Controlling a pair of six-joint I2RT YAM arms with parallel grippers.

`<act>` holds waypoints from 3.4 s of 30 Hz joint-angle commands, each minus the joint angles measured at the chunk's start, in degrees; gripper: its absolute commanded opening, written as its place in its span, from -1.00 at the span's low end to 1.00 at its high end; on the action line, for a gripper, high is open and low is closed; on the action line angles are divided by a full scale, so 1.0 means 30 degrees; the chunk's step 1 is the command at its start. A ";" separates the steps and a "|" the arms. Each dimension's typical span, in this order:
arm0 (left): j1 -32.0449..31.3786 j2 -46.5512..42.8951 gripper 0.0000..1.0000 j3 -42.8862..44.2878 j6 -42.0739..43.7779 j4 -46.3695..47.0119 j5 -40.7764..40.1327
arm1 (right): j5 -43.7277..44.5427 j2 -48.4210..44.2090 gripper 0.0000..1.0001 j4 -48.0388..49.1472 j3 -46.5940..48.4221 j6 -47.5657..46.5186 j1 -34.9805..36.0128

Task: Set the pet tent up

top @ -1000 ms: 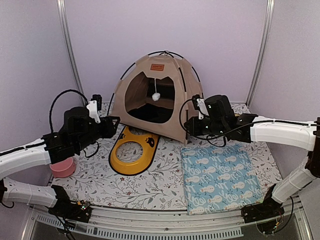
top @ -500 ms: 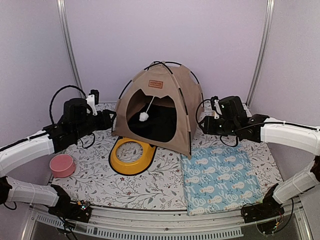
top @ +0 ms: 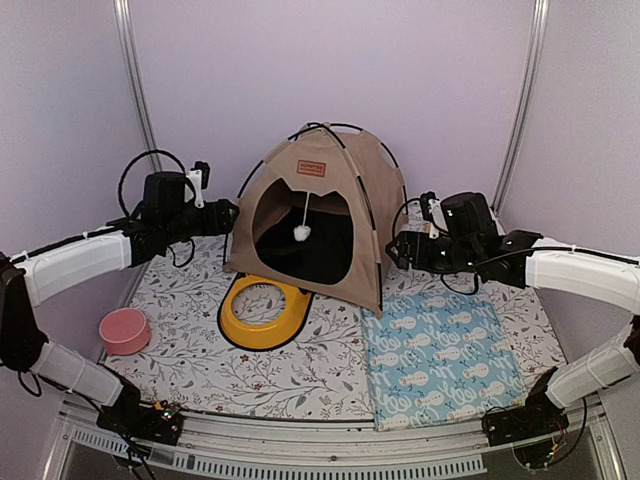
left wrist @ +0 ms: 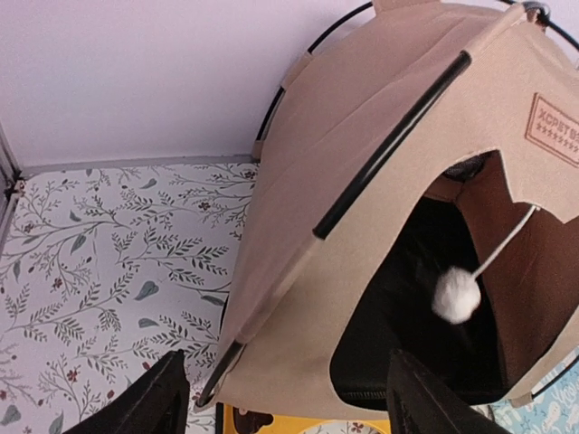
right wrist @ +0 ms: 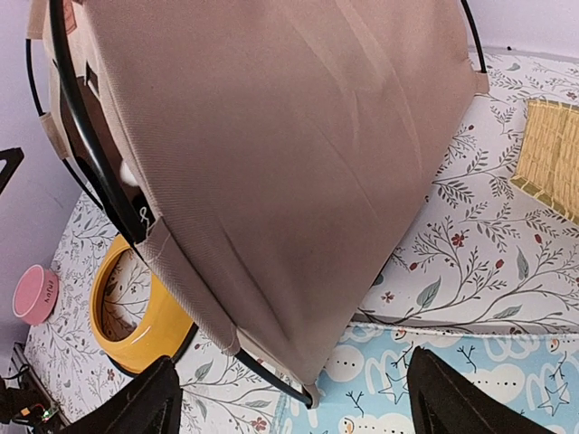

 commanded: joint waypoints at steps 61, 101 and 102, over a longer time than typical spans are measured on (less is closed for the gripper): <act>-0.0872 0.4233 -1.00 0.6945 0.6917 0.0707 0.1608 | 0.1876 0.8542 -0.99 -0.4358 -0.0060 0.6321 0.7351; -0.3424 0.3270 -1.00 0.5540 0.5789 0.3106 0.4765 | 0.3380 1.1717 0.98 -0.7163 0.4714 0.4303 1.0053; -0.3462 0.3282 -1.00 0.5533 0.5803 0.3121 0.4743 | 0.3407 1.2082 0.98 -0.7288 0.4700 0.4419 1.0069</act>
